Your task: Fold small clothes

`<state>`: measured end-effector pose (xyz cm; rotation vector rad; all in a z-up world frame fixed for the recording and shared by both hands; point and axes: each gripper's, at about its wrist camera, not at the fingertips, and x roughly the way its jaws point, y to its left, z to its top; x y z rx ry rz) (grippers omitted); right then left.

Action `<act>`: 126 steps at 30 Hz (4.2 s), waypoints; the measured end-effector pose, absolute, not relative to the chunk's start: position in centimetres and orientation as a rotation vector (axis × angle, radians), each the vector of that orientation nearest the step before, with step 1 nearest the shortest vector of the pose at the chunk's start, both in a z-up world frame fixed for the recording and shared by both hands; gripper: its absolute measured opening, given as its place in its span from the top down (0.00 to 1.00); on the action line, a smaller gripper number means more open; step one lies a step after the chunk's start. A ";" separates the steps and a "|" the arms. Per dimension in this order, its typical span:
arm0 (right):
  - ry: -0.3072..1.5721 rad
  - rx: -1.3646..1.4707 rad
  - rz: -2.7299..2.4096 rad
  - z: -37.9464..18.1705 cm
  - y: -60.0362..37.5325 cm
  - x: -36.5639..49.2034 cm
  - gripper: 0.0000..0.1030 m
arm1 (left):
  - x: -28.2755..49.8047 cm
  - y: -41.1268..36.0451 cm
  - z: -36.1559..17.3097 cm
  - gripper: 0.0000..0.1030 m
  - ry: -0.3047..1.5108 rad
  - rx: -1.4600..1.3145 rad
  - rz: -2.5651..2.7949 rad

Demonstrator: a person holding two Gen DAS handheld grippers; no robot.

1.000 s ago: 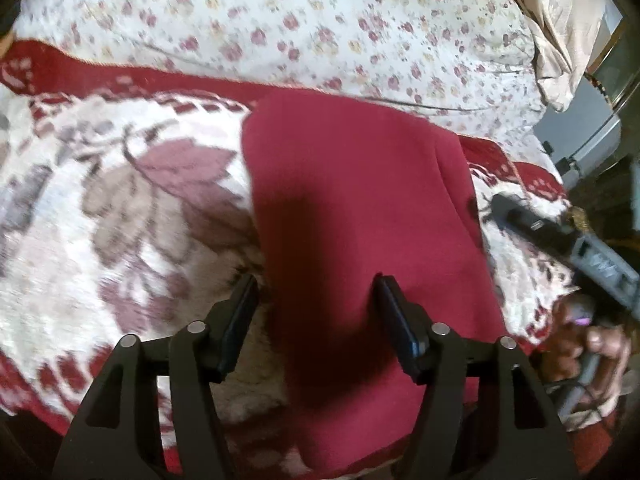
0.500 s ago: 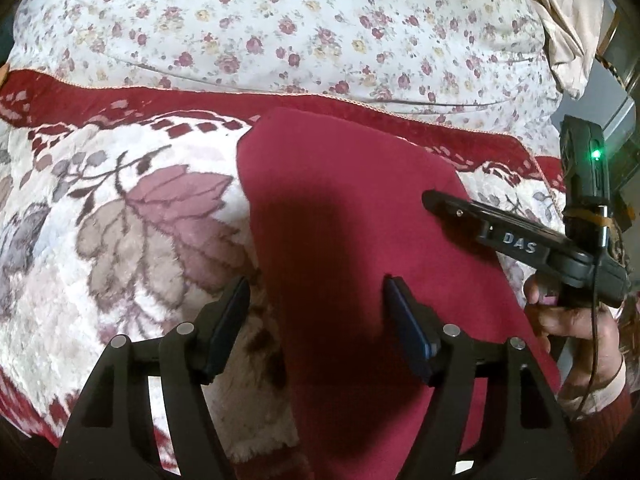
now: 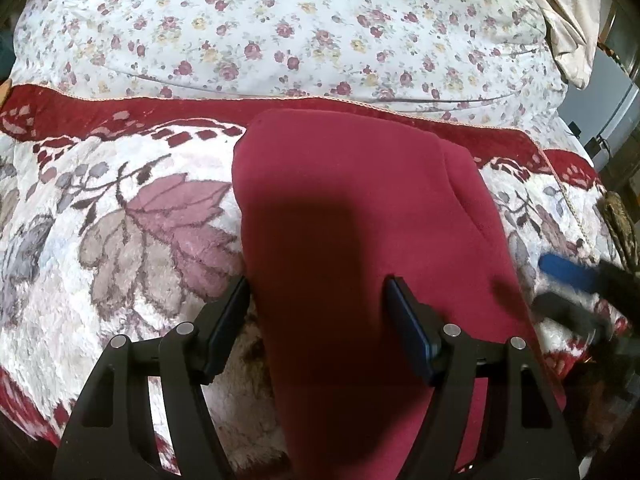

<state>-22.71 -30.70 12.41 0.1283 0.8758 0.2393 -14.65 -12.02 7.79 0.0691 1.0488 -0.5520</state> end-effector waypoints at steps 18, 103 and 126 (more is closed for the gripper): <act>0.862 0.163 0.113 12.0 -31.3 -24.1 0.61 | -16.3 -11.8 8.5 0.31 0.955 0.108 -0.479; 0.806 0.271 0.062 10.8 -31.1 -20.8 0.50 | -15.4 -11.3 8.2 0.21 0.970 0.110 -0.457; 0.732 0.194 -0.012 13.3 -28.0 -25.0 0.14 | -20.0 -8.0 11.7 0.21 0.789 0.170 -0.360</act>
